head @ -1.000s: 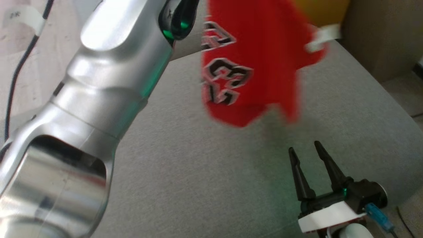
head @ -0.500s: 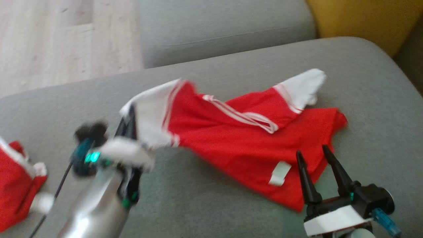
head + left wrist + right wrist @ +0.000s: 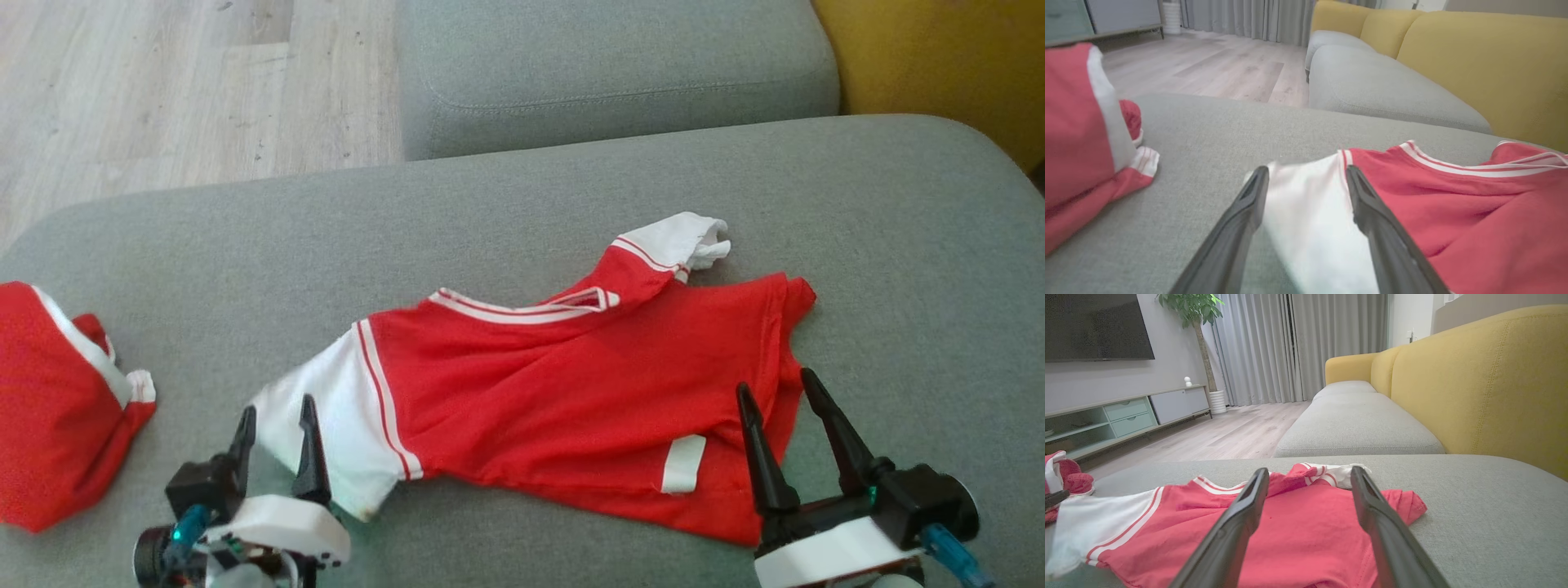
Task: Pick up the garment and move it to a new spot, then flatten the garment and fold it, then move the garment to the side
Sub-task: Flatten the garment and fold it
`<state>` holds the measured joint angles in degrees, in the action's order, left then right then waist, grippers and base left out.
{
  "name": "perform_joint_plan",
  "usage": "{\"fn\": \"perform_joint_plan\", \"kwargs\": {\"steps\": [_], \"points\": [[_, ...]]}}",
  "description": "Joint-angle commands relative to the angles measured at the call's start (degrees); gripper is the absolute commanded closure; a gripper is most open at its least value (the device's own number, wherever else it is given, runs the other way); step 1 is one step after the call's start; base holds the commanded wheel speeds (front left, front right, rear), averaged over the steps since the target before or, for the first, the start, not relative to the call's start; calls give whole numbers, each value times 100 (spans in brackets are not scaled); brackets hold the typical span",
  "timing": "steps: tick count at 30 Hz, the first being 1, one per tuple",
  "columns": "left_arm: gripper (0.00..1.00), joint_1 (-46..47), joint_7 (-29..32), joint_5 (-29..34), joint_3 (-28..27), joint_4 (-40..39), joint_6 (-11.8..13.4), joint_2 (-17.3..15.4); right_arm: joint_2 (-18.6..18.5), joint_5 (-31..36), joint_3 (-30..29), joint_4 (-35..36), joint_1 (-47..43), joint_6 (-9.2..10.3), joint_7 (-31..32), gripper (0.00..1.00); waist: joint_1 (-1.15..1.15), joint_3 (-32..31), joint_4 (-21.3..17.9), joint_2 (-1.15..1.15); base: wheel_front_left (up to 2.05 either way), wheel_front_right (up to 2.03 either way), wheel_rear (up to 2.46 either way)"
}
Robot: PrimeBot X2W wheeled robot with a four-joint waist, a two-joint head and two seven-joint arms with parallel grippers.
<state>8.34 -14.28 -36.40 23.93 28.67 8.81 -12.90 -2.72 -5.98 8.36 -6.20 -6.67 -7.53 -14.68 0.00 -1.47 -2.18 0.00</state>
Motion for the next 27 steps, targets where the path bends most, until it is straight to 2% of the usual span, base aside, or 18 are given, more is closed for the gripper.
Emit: {"fn": "perform_joint_plan", "kwargs": {"steps": [1,8,14,21,27], "points": [[0,153,-72,271,-259,-379,160,-147,-16,21,138,204,143,4,-32,0,0,-12,-2,0,0,0,0],[0,-380,-72,716,-362,-940,476,-177,-16,-6,53,210,115,4,-32,0,0,-12,-81,0,0,0,0],[0,-417,-44,1156,-278,-587,637,-566,-16,-23,68,221,118,4,-32,0,0,112,-97,0,0,0,0],[0,316,119,1239,-200,441,336,-784,-29,5,132,201,262,4,-32,0,0,367,-114,0,0,0,0],[0,958,368,1276,-44,1280,40,-793,-92,9,143,213,419,4,-32,0,0,626,-187,0,0,0,0]]}}
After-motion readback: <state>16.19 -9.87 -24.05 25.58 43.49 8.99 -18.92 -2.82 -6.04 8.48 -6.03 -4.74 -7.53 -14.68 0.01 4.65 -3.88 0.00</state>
